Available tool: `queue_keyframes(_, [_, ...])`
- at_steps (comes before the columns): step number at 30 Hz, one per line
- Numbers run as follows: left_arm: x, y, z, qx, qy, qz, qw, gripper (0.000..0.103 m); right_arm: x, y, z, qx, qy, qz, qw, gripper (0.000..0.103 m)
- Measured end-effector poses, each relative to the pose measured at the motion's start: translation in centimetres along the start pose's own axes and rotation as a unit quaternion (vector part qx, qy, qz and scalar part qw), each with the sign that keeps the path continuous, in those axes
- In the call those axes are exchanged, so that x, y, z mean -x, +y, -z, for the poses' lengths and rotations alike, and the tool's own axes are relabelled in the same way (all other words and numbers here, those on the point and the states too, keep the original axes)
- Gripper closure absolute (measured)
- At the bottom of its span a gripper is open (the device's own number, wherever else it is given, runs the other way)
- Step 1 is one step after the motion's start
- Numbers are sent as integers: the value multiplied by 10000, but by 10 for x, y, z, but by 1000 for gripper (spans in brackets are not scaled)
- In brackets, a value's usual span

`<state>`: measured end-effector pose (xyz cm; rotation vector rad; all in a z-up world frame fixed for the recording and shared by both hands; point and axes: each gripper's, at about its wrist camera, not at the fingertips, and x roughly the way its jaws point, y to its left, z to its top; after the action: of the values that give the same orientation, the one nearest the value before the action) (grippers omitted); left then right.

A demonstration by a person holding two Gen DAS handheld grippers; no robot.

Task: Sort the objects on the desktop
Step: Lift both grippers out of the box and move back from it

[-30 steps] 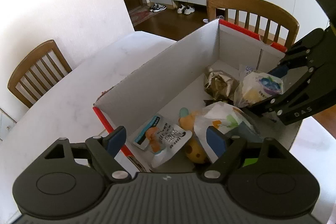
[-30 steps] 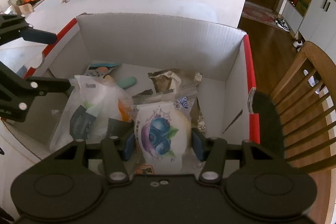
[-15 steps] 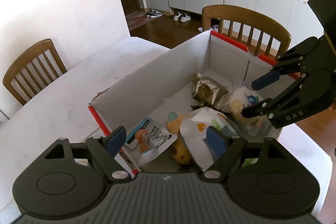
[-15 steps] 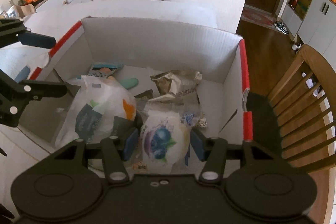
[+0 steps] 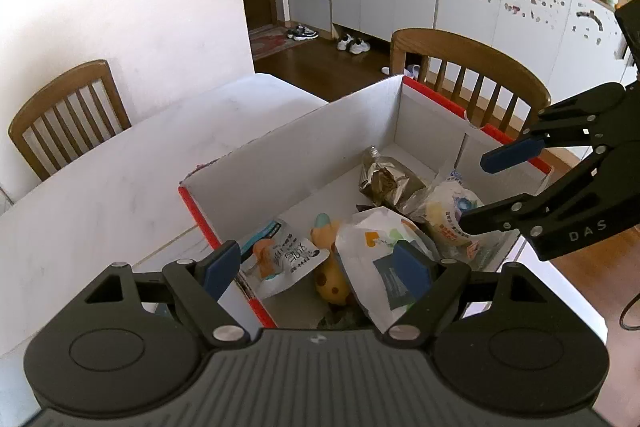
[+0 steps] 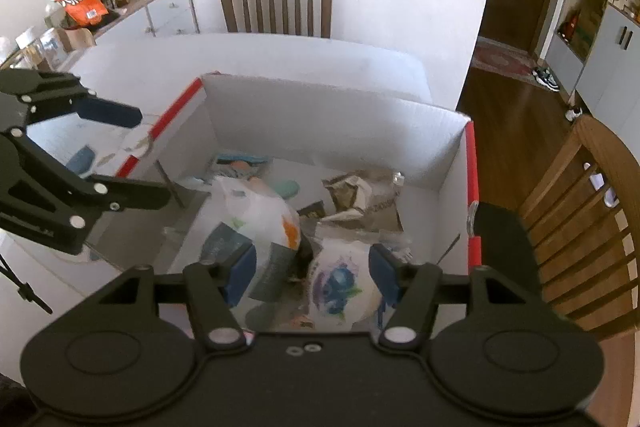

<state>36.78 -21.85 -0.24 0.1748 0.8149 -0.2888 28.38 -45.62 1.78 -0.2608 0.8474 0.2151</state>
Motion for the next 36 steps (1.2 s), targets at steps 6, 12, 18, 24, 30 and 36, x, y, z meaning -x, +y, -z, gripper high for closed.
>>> queue_keyframes(6, [8, 0, 4, 109, -44, 11, 9999, 20, 12, 5, 2, -64, -137, -83, 9999, 38])
queue_keyframes(12, [13, -2, 8, 133, -75, 19, 9999, 20, 19, 7, 5, -131, -232, -151, 9995, 34])
queue_keyframes(18, [22, -3, 11, 240, -154, 59, 9996, 20, 25, 11, 6, -165, -331, -185, 9991, 27])
queue_keyframes(24, [33, -1, 20, 327, -254, 22, 9991, 14, 31, 17, 7, -232, -456, -239, 9984, 22])
queue_keyframes(30, [50, 8, 31, 440, -386, -4, 9983, 1, 36, 31, 8, -305, -567, -192, 9977, 16])
queue_keyframes(36, [65, 20, 45, 506, -458, 77, 9976, 0, 43, 51, 10, -379, -686, -101, 9969, 13])
